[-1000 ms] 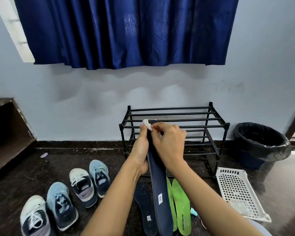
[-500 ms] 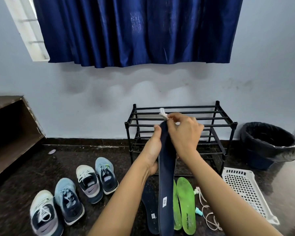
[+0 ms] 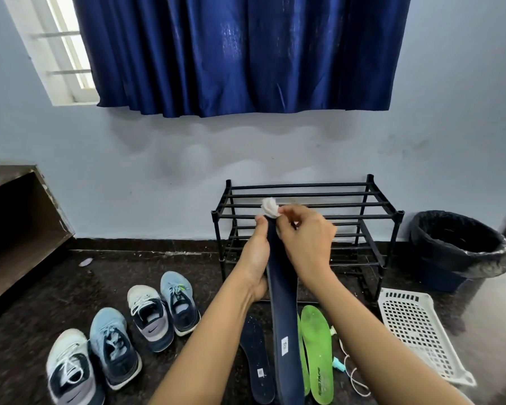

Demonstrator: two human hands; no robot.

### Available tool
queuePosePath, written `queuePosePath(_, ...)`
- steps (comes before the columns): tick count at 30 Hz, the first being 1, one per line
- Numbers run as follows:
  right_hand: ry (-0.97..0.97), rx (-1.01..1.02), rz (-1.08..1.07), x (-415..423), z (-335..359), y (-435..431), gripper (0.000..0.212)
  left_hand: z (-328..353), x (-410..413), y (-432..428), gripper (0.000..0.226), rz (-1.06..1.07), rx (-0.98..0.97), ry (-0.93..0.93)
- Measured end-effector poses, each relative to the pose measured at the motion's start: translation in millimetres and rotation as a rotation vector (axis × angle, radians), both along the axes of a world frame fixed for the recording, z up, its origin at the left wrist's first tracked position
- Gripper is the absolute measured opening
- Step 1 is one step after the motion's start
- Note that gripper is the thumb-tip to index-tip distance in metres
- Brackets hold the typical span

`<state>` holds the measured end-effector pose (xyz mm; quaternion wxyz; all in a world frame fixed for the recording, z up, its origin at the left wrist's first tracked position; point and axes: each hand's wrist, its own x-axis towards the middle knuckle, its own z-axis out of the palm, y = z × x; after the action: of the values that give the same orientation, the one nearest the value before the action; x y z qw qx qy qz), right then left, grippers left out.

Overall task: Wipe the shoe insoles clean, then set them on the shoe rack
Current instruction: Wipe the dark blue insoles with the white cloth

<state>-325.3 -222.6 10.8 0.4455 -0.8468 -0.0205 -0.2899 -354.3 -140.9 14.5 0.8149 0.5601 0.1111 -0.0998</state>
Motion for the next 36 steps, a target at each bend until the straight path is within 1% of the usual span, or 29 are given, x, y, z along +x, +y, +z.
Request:
queuePosePath(2,-0.015,-0.047,0.042,-5.9,-5.4,6.5,0.013,1.3,1.2,2.9,0.061,0.025,-0.028,-0.01)
queuePosePath(4,-0.026,-0.14,-0.027,-1.8,-1.4,2.0,0.015,2.6,0.3,2.0,0.061,0.02,-0.017,-0.014)
queuePosePath(5,-0.022,-0.156,-0.075,1.9,1.9,-2.2,0.016,2.5,-1.0,0.7,0.061,0.01,-0.001,-0.015)
queuePosePath(7,-0.014,-0.122,-0.126,5.5,5.4,-9.0,0.018,1.2,-3.0,-1.0,0.062,0.003,0.022,-0.015)
queuePosePath(9,-0.005,-0.122,-0.118,0.9,3.4,-7.9,0.018,0.6,-3.3,0.4,0.063,0.009,0.022,-0.012)
queuePosePath(12,0.015,-0.19,-0.047,-8.2,-5.2,0.0,0.018,1.7,-2.5,3.6,0.062,0.034,-0.013,-0.006)
queuePosePath(15,0.008,-0.274,-0.091,-0.2,-1.1,-5.5,0.019,3.3,-2.1,2.9,0.061,0.04,-0.013,-0.011)
queuePosePath(20,-0.022,-0.221,-0.14,7.6,5.8,-12.7,0.019,3.8,-0.6,2.1,0.058,0.034,0.0,-0.023)
queuePosePath(25,-0.02,-0.266,-0.104,-3.4,-8.6,-2.0,0.017,2.8,2.7,5.9,0.059,0.055,-0.018,-0.021)
queuePosePath(29,-0.031,-0.257,-0.171,8.4,-4.7,-2.3,0.019,2.4,3.7,4.6,0.061,0.051,-0.021,-0.027)
queuePosePath(33,0.005,-0.181,-0.204,13.2,2.3,-11.0,0.021,1.9,0.1,2.2,0.061,0.042,-0.017,-0.018)
queuePosePath(36,-0.002,-0.181,-0.187,9.9,0.2,-12.5,0.02,1.9,-1.9,3.8,0.063,0.04,-0.021,-0.006)
